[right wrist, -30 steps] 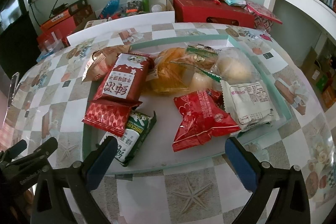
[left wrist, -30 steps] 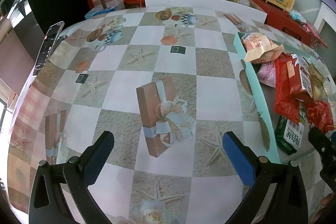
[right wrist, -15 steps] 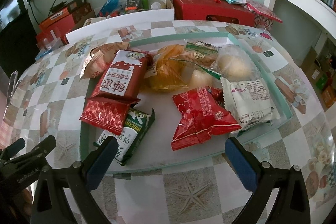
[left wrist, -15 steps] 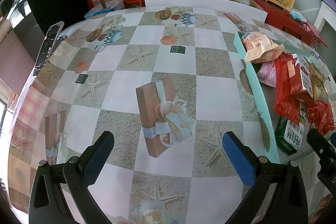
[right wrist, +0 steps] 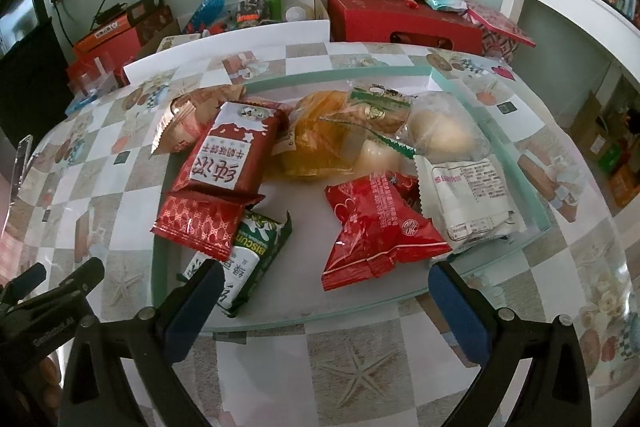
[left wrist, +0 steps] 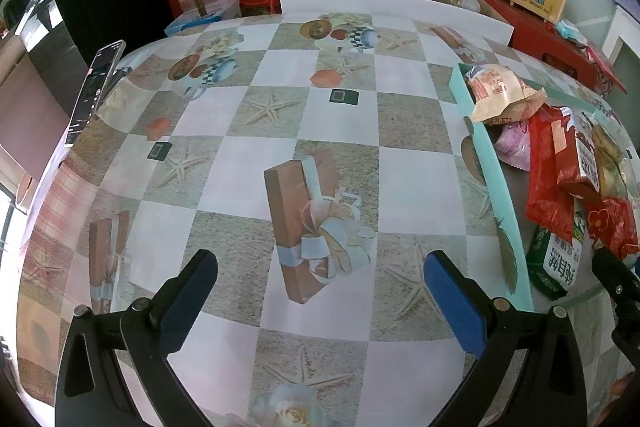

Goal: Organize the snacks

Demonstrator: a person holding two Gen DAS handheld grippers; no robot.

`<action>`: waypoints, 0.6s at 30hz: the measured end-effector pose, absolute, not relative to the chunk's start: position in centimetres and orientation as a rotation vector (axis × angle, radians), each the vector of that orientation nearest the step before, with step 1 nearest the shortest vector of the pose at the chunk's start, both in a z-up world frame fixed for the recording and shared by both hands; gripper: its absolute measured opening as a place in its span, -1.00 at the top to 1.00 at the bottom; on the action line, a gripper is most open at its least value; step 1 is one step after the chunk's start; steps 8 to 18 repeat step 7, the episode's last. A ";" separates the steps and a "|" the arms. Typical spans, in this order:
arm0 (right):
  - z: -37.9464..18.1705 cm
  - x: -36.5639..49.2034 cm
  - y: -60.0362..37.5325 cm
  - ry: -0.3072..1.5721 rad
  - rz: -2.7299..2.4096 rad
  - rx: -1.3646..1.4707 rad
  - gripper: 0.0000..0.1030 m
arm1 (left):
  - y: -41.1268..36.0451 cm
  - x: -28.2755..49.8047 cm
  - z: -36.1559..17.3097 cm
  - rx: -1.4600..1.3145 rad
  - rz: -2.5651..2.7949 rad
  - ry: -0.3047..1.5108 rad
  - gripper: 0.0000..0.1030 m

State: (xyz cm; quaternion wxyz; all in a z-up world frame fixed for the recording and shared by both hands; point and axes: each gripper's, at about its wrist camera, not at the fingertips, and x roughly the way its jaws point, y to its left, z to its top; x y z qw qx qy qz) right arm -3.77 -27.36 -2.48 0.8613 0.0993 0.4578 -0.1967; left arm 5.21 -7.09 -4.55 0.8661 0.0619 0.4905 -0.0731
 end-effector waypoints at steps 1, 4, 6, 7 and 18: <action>-2.5 -3.8 -27.4 0.961 -0.413 0.207 -1.00 | -7.1 5.2 -4.5 0.129 -0.153 1.027 -0.99; -2.4 -3.7 -27.3 0.960 -0.414 0.205 -1.00 | -7.0 5.2 -4.4 0.127 -0.152 1.016 -0.99; -2.4 -3.7 -27.3 0.960 -0.414 0.205 -1.00 | -7.1 5.1 -4.3 0.131 -0.157 1.013 -0.99; -2.4 -3.7 -27.4 0.961 -0.415 0.205 -1.00 | -7.2 5.1 -4.3 0.131 -0.164 1.014 -0.99; -2.4 -3.7 -27.4 0.961 -0.415 0.205 -1.00 | -7.2 5.1 -4.3 0.131 -0.164 1.014 -0.99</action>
